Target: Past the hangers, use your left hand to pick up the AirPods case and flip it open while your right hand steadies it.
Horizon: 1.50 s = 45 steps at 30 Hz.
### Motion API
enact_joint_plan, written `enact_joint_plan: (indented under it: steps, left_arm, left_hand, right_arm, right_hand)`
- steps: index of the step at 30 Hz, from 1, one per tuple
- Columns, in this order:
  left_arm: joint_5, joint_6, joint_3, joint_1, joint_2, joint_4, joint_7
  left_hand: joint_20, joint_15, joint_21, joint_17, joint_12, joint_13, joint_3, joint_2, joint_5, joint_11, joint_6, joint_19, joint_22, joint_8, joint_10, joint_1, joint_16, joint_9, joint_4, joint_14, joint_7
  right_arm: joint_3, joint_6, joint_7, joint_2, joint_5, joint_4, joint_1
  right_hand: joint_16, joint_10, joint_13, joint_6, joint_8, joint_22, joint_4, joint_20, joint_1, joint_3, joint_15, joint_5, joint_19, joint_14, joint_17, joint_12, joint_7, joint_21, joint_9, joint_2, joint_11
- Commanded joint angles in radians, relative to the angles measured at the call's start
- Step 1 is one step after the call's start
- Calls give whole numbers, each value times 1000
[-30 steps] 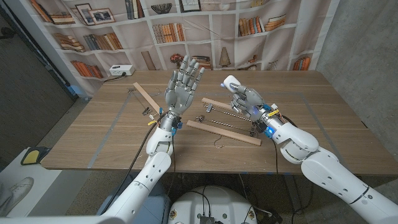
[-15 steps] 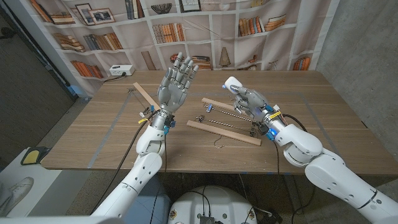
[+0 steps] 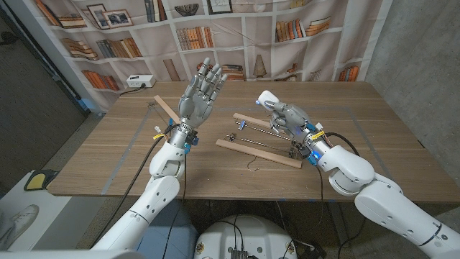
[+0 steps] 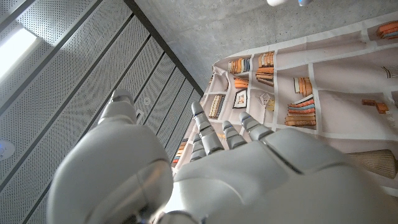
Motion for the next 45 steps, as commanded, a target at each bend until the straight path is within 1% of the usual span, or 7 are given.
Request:
enact_joint_plan:
  steps: [1, 11, 15, 21, 37, 40, 45]
  left_arm:
    - [13, -23, -5, -9, 45, -8, -4]
    - [62, -29, -10, -11, 94, -21, 23]
    - [87, -34, -16, -10, 111, -28, 43]
    - [112, -41, -18, -7, 133, -38, 66]
    - [120, -63, -24, 3, 167, -15, 64]
    - [112, -67, -30, 13, 174, -8, 62]
    - [127, -67, -45, 31, 198, -16, 80]
  left_hand:
    - [-1, 7, 6, 3, 4, -3, 2, 10, 5, -2, 30, 3, 3, 10, 7, -1, 6, 0, -8, 6, 0]
    - [10, 12, 4, 3, 3, -9, 1, 11, 5, -2, 60, -4, 3, 17, 4, -8, 5, 0, -10, 3, 4]
    - [-12, 15, 7, 3, 7, -12, 2, 14, 7, 12, 69, 4, 2, 16, 12, -10, 7, 1, -12, 10, 17]
    - [-14, 14, 3, 3, 7, -13, 2, 15, 7, 12, 70, -3, 2, 15, 12, -12, 7, 1, -13, 11, 18]
    - [2, 15, -3, 3, 8, -18, 5, 22, 9, 3, 81, -24, 1, 13, 14, -12, 8, 1, -19, 15, 11]
    - [-7, 7, -3, 3, 8, -19, 7, 24, 10, 3, 82, -26, 1, 12, 15, -10, 7, 1, -21, 14, 12]
    - [-52, -18, 2, 1, 10, -24, 13, 31, 11, 9, 83, -17, -1, 8, 19, -4, 3, 1, -28, 7, 18]
  right_arm:
    - [14, -30, -38, -26, -55, -37, -20]
    - [20, -101, -86, -58, -133, -79, -12]
    - [18, -130, -85, -66, -144, -90, 1]
    - [10, -181, -100, -82, -185, -110, 20]
    - [41, -277, -118, -130, -216, -163, 22]
    - [51, -300, -129, -144, -233, -180, 18]
    - [63, -332, -123, -161, -237, -197, 22]
  right_hand:
    - [1, 4, 1, 234, 4, 2, 17, -57, 47, 24, -1, 7, 0, 10, 1, -1, -5, 5, 5, 51, -6]
    - [1, 7, 5, 235, 3, 0, 17, -57, 51, 21, -1, 8, -1, 10, 1, 4, -2, 4, 6, 50, -6]
    - [1, 2, -4, 236, 3, 7, 17, -57, 52, 21, -1, 8, -2, 9, 1, -4, -2, 8, 6, 50, -6]
    - [0, 4, 5, 235, 2, 5, 17, -57, 53, 20, -1, 8, 0, 9, 1, 2, -4, 8, 6, 51, -6]
    - [0, 6, 3, 239, 4, -7, 18, -57, 56, 18, -1, 8, -2, 8, 1, 2, 5, 4, 8, 51, -6]
    - [0, 5, -2, 239, 4, -7, 17, -57, 57, 18, -1, 9, -2, 8, 1, -2, 5, 5, 8, 51, -6]
    - [0, 6, 3, 239, 4, -7, 17, -57, 59, 18, -1, 9, -3, 9, 1, 2, 7, 5, 8, 52, -6]
